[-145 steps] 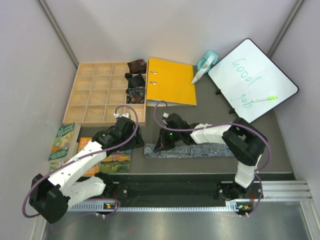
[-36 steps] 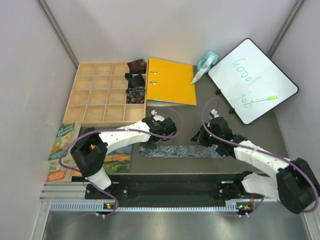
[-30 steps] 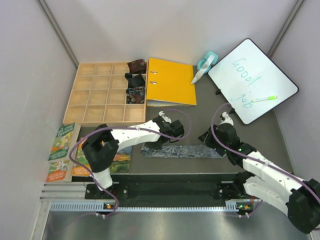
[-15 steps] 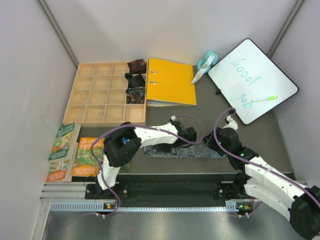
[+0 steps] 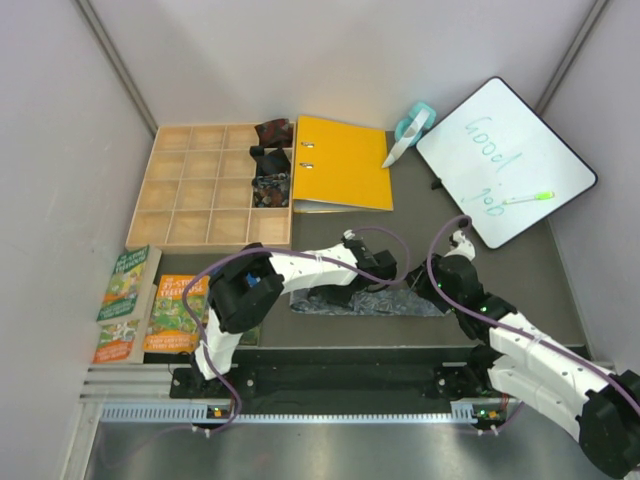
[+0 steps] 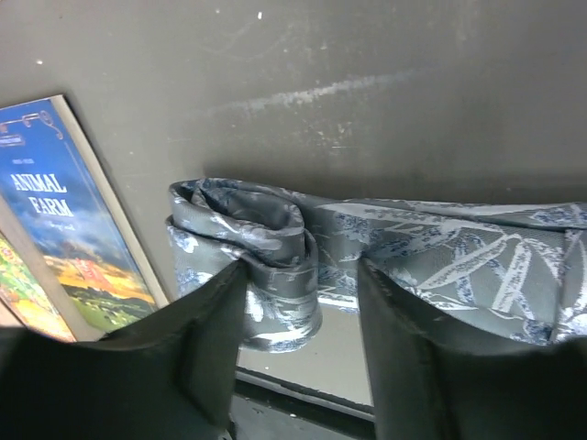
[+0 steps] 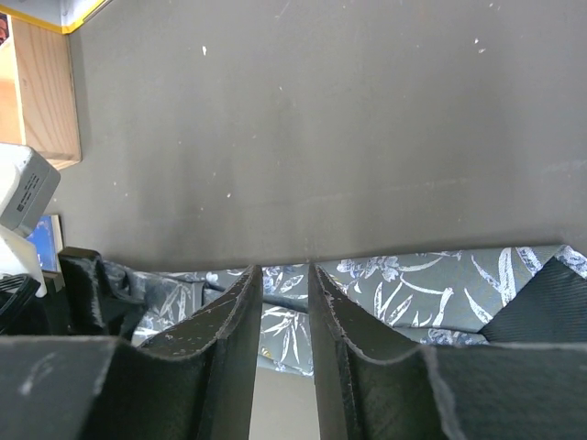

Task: Roll the ties
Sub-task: Roll the tie at the center of the board.

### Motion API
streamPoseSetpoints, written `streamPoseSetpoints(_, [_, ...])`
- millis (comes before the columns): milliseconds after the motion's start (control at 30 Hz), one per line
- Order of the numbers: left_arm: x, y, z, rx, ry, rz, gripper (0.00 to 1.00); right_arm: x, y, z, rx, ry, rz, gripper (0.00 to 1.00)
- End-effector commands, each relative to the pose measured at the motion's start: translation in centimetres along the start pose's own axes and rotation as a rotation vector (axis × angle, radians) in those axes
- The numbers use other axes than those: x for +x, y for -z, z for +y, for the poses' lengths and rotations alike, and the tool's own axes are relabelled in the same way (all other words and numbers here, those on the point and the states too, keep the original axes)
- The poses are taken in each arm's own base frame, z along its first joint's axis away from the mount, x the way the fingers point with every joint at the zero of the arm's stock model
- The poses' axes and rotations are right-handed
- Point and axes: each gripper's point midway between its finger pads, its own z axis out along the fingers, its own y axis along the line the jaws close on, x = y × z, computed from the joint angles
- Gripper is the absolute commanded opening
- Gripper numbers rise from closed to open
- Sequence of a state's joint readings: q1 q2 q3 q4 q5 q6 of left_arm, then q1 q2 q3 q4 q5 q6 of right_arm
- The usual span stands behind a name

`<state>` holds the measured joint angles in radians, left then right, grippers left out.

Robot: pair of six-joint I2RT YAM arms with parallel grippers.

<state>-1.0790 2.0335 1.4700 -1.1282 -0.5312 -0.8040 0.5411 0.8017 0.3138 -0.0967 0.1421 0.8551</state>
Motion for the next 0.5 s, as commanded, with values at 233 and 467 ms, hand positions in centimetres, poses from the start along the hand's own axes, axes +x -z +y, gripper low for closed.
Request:
streamPoseSetpoints(233, [-3.2, 6.9, 1.0, 0.215, 0.142, -0.138, 0.80, -0.9, 0.1, 1.1, -0.049, 0.027, -0.032, 0.28])
streamPoseSetpoints(467, [-2.0, 9.0, 5.3, 0.386, 0.265, -0.183, 0.81, -0.1, 0.9, 4.2, -0.159, 0.011, 0.078, 0.29])
